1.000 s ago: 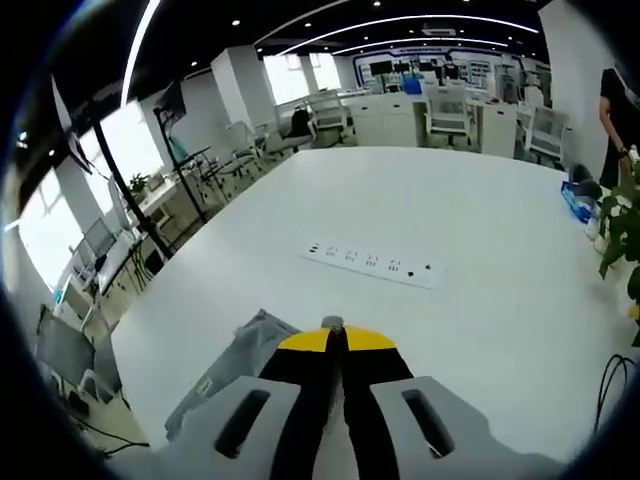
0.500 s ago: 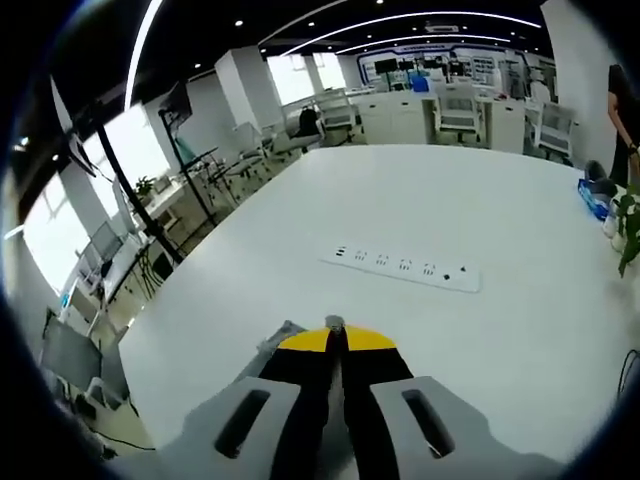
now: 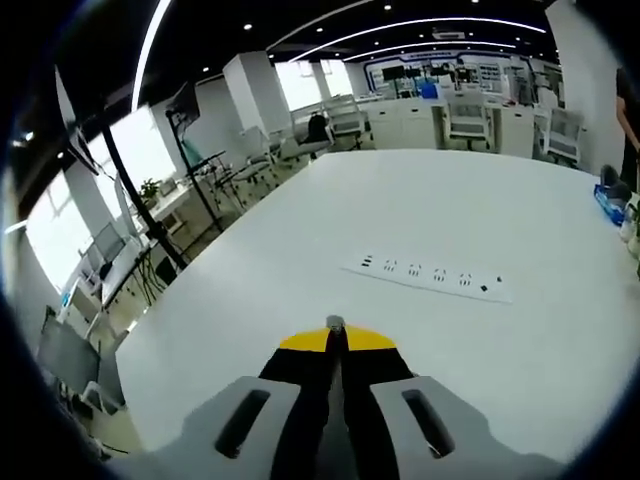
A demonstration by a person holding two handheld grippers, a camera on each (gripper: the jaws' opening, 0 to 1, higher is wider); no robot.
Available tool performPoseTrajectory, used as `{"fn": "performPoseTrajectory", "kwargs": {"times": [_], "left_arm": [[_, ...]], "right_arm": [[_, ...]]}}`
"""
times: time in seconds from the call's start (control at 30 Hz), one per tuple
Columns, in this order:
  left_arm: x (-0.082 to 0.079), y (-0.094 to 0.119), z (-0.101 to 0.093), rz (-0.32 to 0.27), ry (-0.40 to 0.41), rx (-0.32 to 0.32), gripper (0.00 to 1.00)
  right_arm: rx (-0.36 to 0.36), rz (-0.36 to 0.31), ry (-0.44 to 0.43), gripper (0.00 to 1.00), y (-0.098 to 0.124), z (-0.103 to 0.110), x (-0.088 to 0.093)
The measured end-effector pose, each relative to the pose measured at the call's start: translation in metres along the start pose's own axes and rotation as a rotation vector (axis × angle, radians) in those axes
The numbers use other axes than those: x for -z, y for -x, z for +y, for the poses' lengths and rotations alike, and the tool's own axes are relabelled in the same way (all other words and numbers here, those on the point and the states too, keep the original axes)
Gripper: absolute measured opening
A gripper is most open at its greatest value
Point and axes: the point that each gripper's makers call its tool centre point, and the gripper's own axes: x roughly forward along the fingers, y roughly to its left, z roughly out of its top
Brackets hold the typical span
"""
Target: Fold the towel on the table until its edges align and the towel forms a compact rectangular stack.
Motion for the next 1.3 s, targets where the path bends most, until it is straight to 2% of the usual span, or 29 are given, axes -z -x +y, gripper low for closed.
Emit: {"fn": "performPoseTrajectory", "kwargs": {"times": [0.23,0.37,0.57,0.7,0.77,0.9,1.0,1.03,1.13,1.23,1.3], "left_arm": [[0.025,0.002,0.017,0.032,0.071,-0.044,0.03],[0.032,0.003,0.022,0.029,0.110,-0.051,0.03],[0.047,0.004,0.036,0.054,0.149,-0.081,0.03],[0.050,0.007,0.045,0.025,0.217,-0.127,0.03],[0.046,0.008,0.047,-0.027,0.261,-0.134,0.03],[0.051,0.011,0.051,-0.033,0.275,-0.161,0.03],[0.057,0.010,0.057,-0.041,0.336,-0.183,0.03],[0.060,0.009,0.059,-0.046,0.380,-0.199,0.03],[0.071,0.008,0.064,-0.019,0.399,-0.243,0.03],[0.088,0.008,0.071,0.034,0.422,-0.288,0.03],[0.091,0.006,0.074,0.041,0.430,-0.299,0.03]], "right_arm": [[-0.011,0.008,-0.010,0.01,-0.024,0.009,0.014],[-0.018,0.025,-0.001,0.01,-0.038,0.016,0.020],[-0.038,0.036,-0.017,0.01,-0.054,0.024,0.024],[-0.036,0.042,-0.021,0.01,-0.061,0.026,0.027],[-0.033,0.043,-0.028,0.01,-0.063,0.027,0.030],[-0.036,0.054,-0.037,0.01,-0.070,0.027,0.035],[-0.046,0.056,-0.035,0.01,-0.075,0.030,0.038],[-0.049,0.055,-0.034,0.01,-0.079,0.031,0.040],[-0.063,0.043,-0.081,0.01,-0.088,0.031,0.046],[-0.056,0.058,-0.080,0.01,-0.098,0.026,0.057],[-0.056,0.065,-0.075,0.01,-0.102,0.026,0.061]]}}
